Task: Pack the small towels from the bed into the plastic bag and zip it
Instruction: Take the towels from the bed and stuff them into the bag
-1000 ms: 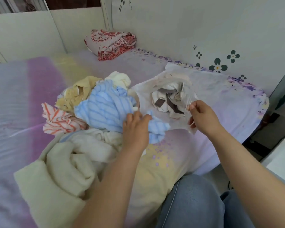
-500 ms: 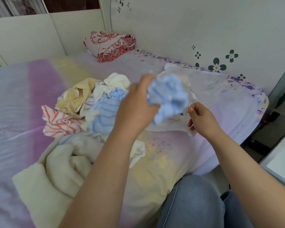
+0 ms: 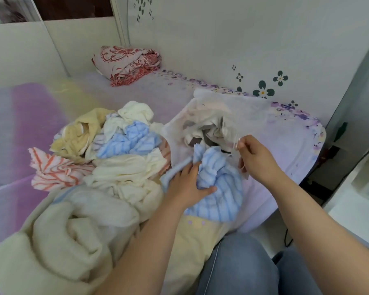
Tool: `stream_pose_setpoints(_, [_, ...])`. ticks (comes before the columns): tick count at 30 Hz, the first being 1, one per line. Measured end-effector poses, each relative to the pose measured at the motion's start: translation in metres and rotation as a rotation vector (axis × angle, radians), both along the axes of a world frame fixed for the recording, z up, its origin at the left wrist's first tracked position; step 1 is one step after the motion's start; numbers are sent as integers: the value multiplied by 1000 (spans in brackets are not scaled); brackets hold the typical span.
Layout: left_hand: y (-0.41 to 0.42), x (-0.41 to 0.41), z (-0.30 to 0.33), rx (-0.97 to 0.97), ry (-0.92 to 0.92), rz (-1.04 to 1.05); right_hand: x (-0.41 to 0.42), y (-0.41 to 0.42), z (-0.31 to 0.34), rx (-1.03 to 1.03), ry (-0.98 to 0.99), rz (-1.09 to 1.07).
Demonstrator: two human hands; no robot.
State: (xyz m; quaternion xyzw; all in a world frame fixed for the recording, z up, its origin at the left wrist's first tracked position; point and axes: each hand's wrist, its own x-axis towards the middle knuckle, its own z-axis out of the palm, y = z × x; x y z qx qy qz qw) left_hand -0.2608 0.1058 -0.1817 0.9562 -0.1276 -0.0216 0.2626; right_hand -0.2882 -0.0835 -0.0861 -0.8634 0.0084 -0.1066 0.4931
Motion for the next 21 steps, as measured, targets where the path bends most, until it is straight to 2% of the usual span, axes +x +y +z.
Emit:
stream_pose_setpoints(2, [2,10,5,190,-77,-18,-4,-4,-3,-13,0,26])
stream_pose_setpoints(6, [-10,36,42,110,-24,15,-7,-11,0,-153,-51,6])
stream_pose_setpoints(8, [-21,47,54,-153,65,134,-7,-13,4,-248,-66,-16])
stream_pose_setpoints(11, [-46,63,58,-842,501,172,-3,-19,6,-190,-61,-28])
stream_pose_setpoints(13, [-67,73,53,-1117,554,169,0,-23,6,-113,-55,-22])
stream_pose_setpoints(14, [-76,76,52,-1147,530,153,1,-24,7,-101,-58,-17])
stream_pose_setpoints(16, [-91,81,50,-1059,531,74,2,-24,11,-114,-73,-20])
stream_pose_setpoints(18, [-96,83,56,-820,510,-27,5,-27,15,-138,-88,-48])
stream_pose_setpoints(21, [-85,78,65,-389,215,-114,11,-32,18,-141,-87,-98])
